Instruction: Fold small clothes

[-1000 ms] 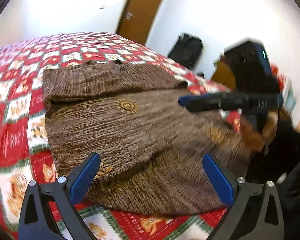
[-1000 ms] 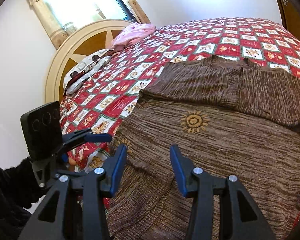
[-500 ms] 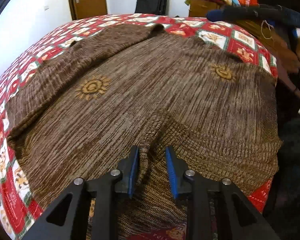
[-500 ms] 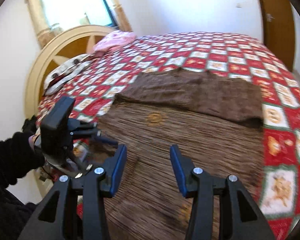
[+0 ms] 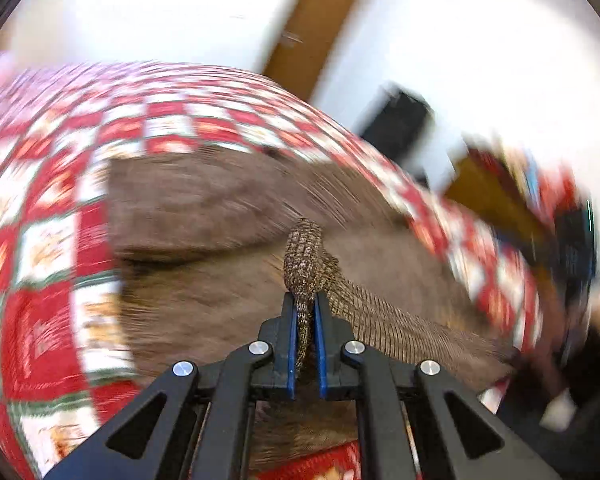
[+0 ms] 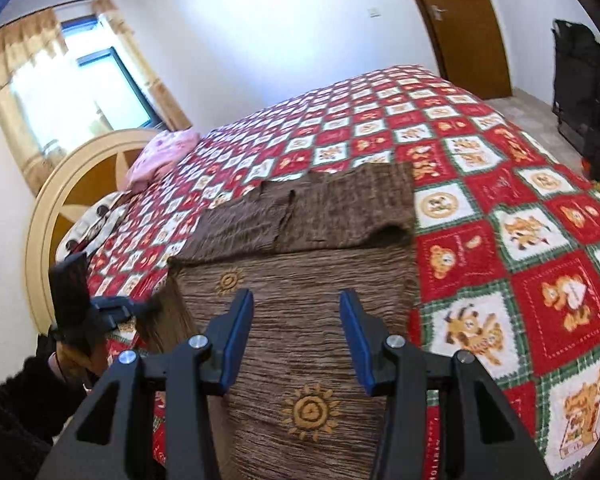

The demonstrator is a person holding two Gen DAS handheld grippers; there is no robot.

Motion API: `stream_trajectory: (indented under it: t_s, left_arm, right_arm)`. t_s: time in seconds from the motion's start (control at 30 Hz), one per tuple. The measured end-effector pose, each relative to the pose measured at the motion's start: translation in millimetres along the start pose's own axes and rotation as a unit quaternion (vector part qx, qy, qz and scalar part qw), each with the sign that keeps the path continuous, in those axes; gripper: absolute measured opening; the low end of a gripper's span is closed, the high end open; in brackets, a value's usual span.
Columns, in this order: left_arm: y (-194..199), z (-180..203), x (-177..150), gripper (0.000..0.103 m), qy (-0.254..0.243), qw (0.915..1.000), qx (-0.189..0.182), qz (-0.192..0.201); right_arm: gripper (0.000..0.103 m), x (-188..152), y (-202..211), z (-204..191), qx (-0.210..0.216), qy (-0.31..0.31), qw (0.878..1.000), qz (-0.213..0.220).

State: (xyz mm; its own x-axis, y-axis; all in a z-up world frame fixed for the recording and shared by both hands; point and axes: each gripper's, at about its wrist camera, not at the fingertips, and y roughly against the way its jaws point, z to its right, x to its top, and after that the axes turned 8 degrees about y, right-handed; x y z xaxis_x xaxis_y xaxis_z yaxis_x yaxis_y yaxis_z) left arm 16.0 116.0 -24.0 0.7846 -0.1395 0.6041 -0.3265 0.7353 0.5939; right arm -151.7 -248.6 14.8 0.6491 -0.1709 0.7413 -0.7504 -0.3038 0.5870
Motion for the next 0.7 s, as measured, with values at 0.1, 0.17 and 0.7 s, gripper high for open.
stream_trajectory:
  t_s: [0.1, 0.17, 0.7]
  left_arm:
    - [-1.0, -21.9, 11.4, 0.007, 0.037, 0.9981, 0.044, 0.021]
    - [-5.7, -31.7, 10.3, 0.007, 0.057, 0.9969, 0.050, 0.022]
    - [-24.3, -48.7, -12.5, 0.007, 0.075, 0.9932, 0.089, 0.005]
  right_arm:
    - [0.050, -3.1, 5.8, 13.3, -0.016, -0.014, 1.000, 0.003]
    - [0.050, -7.0, 12.9, 22.4, -0.026, -0.020, 0.999, 0.002]
    - [0.056, 1.6, -68.4, 5.0, -0.023, 0.077, 0.990, -0.115]
